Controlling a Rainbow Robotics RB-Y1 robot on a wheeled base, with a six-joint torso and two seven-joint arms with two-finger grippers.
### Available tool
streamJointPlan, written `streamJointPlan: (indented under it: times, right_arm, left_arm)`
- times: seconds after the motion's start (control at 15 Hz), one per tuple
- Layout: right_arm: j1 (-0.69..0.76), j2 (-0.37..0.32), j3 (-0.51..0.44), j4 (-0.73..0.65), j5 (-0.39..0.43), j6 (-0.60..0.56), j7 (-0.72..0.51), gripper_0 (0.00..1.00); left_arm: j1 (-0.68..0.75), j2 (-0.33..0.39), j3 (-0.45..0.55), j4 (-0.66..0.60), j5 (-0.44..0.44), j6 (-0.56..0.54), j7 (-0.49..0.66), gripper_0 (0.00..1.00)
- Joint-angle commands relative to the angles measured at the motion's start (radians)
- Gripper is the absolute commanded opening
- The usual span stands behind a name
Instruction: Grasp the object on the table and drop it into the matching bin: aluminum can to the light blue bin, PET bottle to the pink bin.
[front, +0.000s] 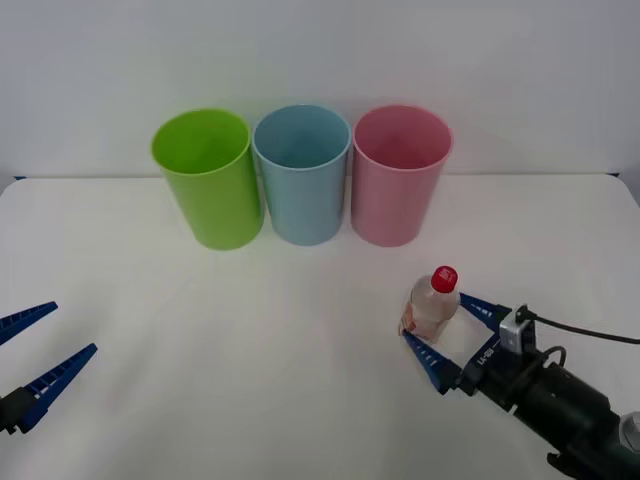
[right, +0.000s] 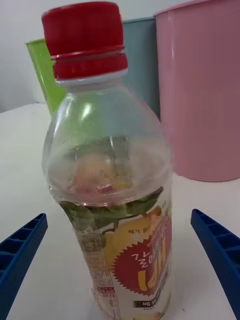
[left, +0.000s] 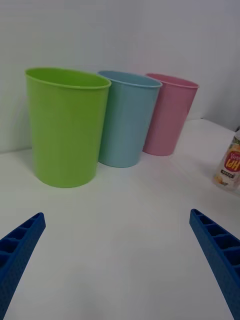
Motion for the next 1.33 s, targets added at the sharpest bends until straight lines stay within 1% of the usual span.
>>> streamJointPlan:
  times: [0.07, 0.4, 0.93, 1.0, 1.07, 1.13, 1.2, 1.33]
  right_arm:
    - [-0.006, 0.0, 0.03, 0.0, -0.003, 0.032, 0.018, 1.0]
    - [-0.017, 0.0, 0.058, 0.0, -0.008, 0.092, 0.047, 1.0]
    - [-0.023, 0.0, 0.07, 0.001, -0.022, 0.118, 0.064, 1.0]
    - [-0.023, 0.0, 0.072, 0.0, -0.023, 0.116, 0.065, 0.82]
    - [-0.023, 0.0, 0.072, 0.0, -0.031, 0.119, 0.068, 0.22]
    - [-0.023, 0.0, 0.072, 0.0, -0.034, 0.118, 0.073, 0.03]
    - [-0.023, 0.0, 0.072, 0.001, -0.039, 0.118, 0.076, 0.0]
    - [-0.023, 0.0, 0.07, 0.001, -0.045, 0.116, 0.085, 0.0]
  left_arm:
    - [0.0, 0.0, 0.0, 0.0, 0.0, 0.0, 0.0, 1.0]
    - [0.0, 0.0, 0.0, 0.0, 0.0, 0.0, 0.0, 1.0]
    - [0.0, 0.0, 0.0, 0.0, 0.0, 0.0, 0.0, 1.0]
    - [0.0, 0.0, 0.0, 0.0, 0.0, 0.0, 0.0, 1.0]
    - [0.0, 0.0, 0.0, 0.0, 0.0, 0.0, 0.0, 1.0]
    - [0.0, 0.0, 0.0, 0.0, 0.0, 0.0, 0.0, 1.0]
    - [0.0, 0.0, 0.0, 0.0, 0.0, 0.0, 0.0, 1.0]
    - [0.0, 0.0, 0.0, 0.0, 0.0, 0.0, 0.0, 1.0]
